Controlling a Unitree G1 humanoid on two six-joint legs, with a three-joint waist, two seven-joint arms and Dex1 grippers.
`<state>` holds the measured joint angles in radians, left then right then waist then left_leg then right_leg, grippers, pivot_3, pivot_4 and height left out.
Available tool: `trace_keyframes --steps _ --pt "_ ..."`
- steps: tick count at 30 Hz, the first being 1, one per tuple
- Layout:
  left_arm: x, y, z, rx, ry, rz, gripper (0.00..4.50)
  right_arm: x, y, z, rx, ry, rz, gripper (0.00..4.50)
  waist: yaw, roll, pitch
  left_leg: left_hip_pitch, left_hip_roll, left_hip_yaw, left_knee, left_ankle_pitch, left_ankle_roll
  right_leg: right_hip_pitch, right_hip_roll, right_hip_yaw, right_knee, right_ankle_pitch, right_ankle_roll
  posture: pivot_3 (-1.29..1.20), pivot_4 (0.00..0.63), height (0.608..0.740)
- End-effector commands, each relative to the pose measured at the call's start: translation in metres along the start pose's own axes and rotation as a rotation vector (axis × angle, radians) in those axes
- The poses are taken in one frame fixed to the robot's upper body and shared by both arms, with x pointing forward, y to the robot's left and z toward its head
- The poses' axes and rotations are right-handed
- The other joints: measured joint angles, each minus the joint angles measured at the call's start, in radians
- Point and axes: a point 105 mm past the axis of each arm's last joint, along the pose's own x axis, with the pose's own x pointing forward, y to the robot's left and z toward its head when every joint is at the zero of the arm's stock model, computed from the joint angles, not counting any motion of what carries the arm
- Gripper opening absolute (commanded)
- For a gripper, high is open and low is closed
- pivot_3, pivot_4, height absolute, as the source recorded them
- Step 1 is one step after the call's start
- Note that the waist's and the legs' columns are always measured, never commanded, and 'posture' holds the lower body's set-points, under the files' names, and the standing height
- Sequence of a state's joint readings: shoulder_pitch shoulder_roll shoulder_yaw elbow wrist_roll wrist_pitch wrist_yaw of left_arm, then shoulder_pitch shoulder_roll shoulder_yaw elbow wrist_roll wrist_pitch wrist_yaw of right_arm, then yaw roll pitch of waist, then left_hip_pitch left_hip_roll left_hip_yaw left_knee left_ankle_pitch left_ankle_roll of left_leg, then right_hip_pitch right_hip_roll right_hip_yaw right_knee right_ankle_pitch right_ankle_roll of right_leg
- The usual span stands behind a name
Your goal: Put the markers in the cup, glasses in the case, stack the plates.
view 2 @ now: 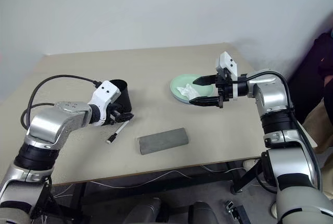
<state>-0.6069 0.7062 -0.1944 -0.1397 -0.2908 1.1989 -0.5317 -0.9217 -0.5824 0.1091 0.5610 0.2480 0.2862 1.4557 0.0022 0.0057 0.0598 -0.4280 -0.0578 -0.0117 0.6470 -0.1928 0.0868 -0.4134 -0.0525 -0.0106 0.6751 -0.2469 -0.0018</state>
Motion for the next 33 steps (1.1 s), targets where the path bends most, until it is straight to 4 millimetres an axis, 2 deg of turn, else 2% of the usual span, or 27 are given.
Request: trace_keyframes --steps 1,15,33 --pt "-0.001 0.007 0.006 0.025 0.017 0.055 3.34 -0.003 -0.002 0.015 -0.056 -0.018 -0.008 4.5 0.0 0.0 0.0 0.0 0.0 0.0 0.0 0.0 0.0 0.0 0.0 0.0 0.0 0.0 0.0 0.0 0.0 0.727" --pt "0.014 0.0 -0.018 -0.005 0.157 0.046 3.34 -0.003 -0.002 0.016 -0.061 -0.014 -0.002 4.5 -0.001 0.0 0.0 0.0 0.0 0.0 0.0 0.0 -0.001 -0.001 0.0 0.0 0.0 0.0 0.0 0.0 0.0 0.727" --pt "0.02 -0.013 -0.033 -0.065 0.229 0.005 3.34 -0.002 -0.001 0.017 -0.066 -0.01 0.004 4.5 -0.001 0.0 0.0 0.0 0.0 0.0 0.0 0.0 -0.001 0.0 -0.001 0.0 0.0 0.0 0.0 0.0 0.0 0.727"
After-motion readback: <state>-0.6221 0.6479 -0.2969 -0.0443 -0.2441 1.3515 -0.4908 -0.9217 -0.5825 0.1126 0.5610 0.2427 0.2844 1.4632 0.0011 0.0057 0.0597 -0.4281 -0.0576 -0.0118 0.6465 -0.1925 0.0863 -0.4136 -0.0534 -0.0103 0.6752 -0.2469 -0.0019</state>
